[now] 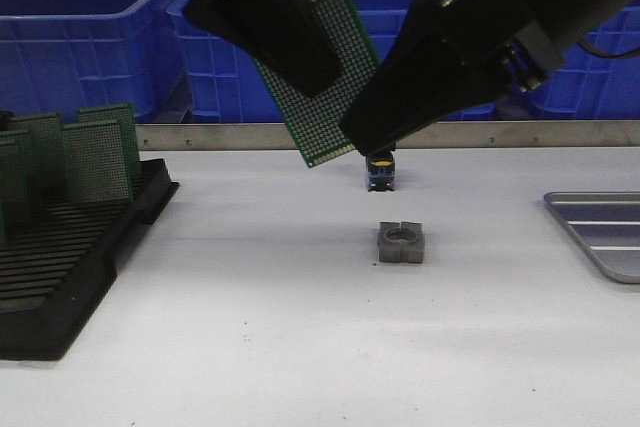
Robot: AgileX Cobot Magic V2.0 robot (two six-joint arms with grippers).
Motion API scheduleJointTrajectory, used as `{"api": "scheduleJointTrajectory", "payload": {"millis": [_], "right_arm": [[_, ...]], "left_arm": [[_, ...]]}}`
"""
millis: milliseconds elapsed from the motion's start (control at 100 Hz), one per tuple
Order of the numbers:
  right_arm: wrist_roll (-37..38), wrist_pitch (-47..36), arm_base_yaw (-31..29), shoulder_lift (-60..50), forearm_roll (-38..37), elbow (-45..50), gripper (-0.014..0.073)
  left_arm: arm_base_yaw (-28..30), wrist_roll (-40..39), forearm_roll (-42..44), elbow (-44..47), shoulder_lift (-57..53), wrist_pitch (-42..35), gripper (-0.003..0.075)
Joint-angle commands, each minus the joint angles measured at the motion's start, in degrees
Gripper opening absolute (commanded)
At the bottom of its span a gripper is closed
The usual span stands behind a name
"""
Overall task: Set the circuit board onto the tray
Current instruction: 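Grasp the board with the right gripper beside the left gripper, then carry the board with the right gripper toward the metal tray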
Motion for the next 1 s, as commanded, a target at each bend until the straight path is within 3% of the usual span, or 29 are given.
{"api": "scheduleJointTrajectory", "payload": {"millis": [0, 90, 160, 230, 350, 420, 690, 890, 990], "right_arm": [[-0.7, 0.4, 0.2, -1.4, 2.9, -1.8, 0.0183], [-0.7, 0.4, 0.2, -1.4, 2.9, -1.8, 0.0034], [-0.7, 0.4, 0.2, -1.4, 2.9, -1.8, -0.0066], [-0.7, 0.4, 0.2, -1.4, 2.9, -1.8, -0.0064], [-0.7, 0.4, 0.2, -1.4, 2.9, -1.8, -0.0066], [-0.7, 0.4, 0.2, -1.4, 2.9, -1.8, -0.0067], [-0.6, 4.3, -3.7, -3.0, 2.8, -1.8, -0.0067], [2.2, 14.0, -13.7, -7.1, 0.2, -1.8, -0.0067], [4.1, 14.7, -19.1, -8.1, -2.5, -1.8, -0.0067]], "left_arm": [[-0.5, -0.6, -3.8, -1.6, -2.9, 3.2, -0.0018], [-0.5, -0.6, -3.8, -1.6, -2.9, 3.2, -0.0004], [-0.5, -0.6, -3.8, -1.6, -2.9, 3.2, 0.0059], [-0.5, -0.6, -3.8, -1.6, -2.9, 3.2, 0.018], [-0.5, -0.6, -3.8, -1.6, -2.9, 3.2, 0.0466], [-0.5, -0.6, -3.8, -1.6, -2.9, 3.2, 0.0563], [-0.5, -0.6, -3.8, -1.6, -2.9, 3.2, 0.0589], [-0.5, -0.6, -3.8, -1.6, -2.9, 3.1, 0.0589], [-0.5, -0.6, -3.8, -1.6, -2.9, 3.1, 0.0589]]}}
